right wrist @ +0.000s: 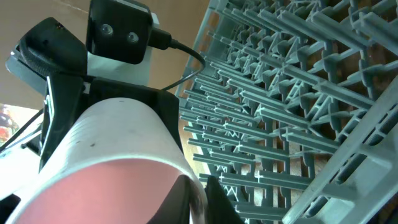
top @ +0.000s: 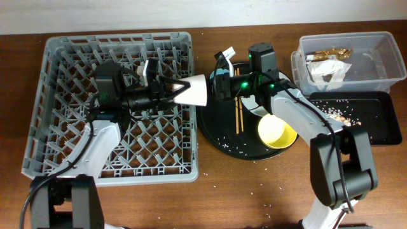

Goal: Sort waste into correct bins and load items into the dishwasher rack
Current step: 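Grasp the pink cup with the left gripper and place it in the rack, then grasp the blue cup with the right gripper and hand it to left gripper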

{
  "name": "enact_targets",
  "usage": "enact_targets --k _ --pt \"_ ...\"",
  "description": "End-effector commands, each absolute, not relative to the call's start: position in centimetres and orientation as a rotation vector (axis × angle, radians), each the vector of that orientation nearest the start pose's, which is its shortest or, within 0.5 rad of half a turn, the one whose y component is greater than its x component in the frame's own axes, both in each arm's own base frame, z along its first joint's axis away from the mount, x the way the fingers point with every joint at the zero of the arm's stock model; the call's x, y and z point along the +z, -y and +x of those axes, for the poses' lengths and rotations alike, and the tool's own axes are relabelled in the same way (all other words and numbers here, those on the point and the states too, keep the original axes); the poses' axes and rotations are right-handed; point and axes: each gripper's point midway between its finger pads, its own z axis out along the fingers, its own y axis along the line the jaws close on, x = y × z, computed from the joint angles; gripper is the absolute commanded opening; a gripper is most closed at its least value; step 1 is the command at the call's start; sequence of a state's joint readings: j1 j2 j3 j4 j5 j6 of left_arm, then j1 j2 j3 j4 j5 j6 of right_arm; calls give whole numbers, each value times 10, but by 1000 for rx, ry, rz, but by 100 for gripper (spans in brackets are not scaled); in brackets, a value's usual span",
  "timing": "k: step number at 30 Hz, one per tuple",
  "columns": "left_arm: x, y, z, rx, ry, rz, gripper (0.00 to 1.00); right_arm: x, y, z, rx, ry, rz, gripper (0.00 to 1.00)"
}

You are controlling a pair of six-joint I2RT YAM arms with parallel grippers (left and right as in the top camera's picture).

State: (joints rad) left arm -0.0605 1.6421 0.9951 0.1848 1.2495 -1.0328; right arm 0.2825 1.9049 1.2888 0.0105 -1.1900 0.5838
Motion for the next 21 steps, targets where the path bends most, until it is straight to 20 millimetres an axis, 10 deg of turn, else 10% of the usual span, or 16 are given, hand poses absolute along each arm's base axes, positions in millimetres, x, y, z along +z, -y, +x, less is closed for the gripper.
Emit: enact_targets --k 1,4,6,10,15,21 --pt "224 193 370 -1919 -2221 -103 48 186 -286 399 1713 -2216 -411 22" --pt "233 183 378 -1886 -2156 -57 48 187 -273 409 1695 -2209 -372 79" --pt "255 154 400 -1766 -1999 23 48 188 -230 431 1666 -2190 -259 97" --pt "250 108 438 -1486 -1914 -87 47 206 -155 454 1588 -2135 -97 99" --pt "234 97 450 -996 -2253 -108 38 245 -123 441 1331 -2111 -119 99" --pt "226 99 359 -170 -2771 23 39 199 -72 433 834 -2364 122 98"
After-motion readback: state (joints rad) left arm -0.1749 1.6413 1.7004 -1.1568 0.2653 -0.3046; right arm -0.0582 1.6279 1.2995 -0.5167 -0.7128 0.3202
